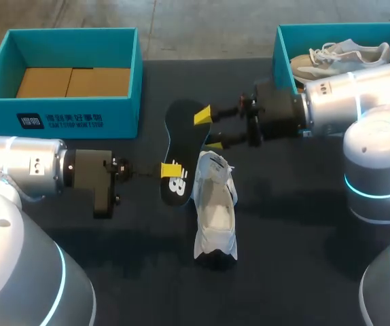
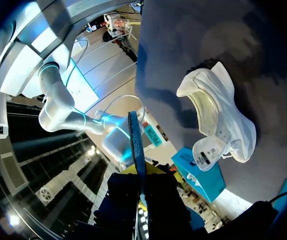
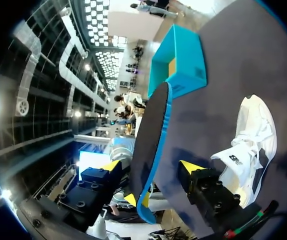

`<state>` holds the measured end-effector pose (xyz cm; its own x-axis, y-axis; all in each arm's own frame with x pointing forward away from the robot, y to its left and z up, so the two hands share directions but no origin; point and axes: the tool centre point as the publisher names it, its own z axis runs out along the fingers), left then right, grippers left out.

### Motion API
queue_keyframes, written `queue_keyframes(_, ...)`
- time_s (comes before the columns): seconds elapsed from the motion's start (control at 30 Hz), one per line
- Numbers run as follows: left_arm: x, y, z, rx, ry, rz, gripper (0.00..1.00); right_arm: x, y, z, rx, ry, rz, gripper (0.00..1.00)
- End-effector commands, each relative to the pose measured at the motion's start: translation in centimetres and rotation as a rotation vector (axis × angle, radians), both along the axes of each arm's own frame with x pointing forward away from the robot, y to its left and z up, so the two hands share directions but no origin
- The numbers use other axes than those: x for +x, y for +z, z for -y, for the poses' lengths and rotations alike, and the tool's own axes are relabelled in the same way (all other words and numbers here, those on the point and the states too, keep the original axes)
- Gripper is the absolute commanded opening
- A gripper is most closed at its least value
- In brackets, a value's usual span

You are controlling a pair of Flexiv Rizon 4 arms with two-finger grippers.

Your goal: Take the shoe out of the shoebox, open the shoe tongue, remove and reinsert the insole, then place the shoe into the shoebox

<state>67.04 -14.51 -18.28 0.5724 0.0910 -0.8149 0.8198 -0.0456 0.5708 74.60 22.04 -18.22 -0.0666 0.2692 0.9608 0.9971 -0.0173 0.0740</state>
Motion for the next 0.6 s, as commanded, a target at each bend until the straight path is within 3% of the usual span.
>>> queue_keyframes(0.03, -0.1, -0.1, 0.1, -0.002, 0.003, 0.002, 0.0, -0.5, 0.4, -0.5, -0.009, -0.003, -0.018, 0.61)
queue_keyframes(0.07, -0.1, -0.1, 0.1, -0.002, 0.003, 0.002, 0.0, -0.7, 0.5, -0.6, -0.007, -0.004, -0.022, 0.51)
queue_keyframes(0.1, -0.1, -0.1, 0.1, -0.002, 0.003, 0.002, 0.0, -0.8, 0.5, -0.7, -0.007, -0.002, -0.026, 0.49)
queue_keyframes(0.6, -0.1, -0.1, 0.1, -0.002, 0.003, 0.002, 0.0, -1.6, 0.4, -1.6, 0.031, -0.002, -0.078, 0.44)
